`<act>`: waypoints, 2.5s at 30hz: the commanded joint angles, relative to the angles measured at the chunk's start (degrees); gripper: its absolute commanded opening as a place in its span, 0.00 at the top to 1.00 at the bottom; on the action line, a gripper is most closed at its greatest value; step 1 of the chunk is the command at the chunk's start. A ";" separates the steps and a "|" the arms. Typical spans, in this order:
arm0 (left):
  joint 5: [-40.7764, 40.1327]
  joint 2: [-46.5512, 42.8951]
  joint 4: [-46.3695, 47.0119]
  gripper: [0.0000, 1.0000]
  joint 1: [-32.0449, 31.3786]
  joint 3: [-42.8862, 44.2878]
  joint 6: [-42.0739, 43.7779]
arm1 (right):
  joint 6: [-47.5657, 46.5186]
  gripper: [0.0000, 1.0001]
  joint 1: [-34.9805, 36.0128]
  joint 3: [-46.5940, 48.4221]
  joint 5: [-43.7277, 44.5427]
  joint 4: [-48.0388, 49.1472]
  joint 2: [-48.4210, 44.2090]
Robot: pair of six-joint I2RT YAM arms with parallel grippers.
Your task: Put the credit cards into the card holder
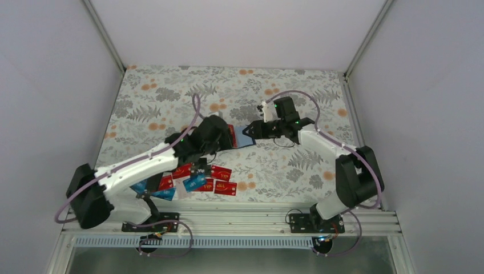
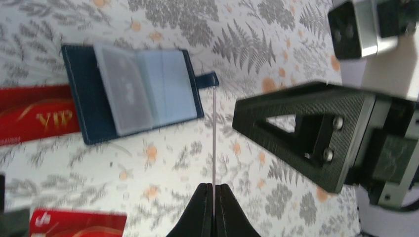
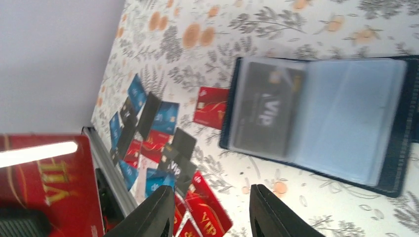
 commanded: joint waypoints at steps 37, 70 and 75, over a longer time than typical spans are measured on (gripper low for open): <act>28.04 33.49 20.16 0.98 19.77 5.08 17.96 | 1.54 0.71 -6.48 11.55 7.66 2.39 26.10; 35.13 38.96 16.40 0.98 22.29 7.85 17.14 | 1.24 0.73 -5.77 -1.90 3.61 6.23 23.71; 34.32 39.05 16.62 0.98 22.10 7.11 18.09 | 1.14 0.73 -5.76 -1.28 3.28 6.00 23.87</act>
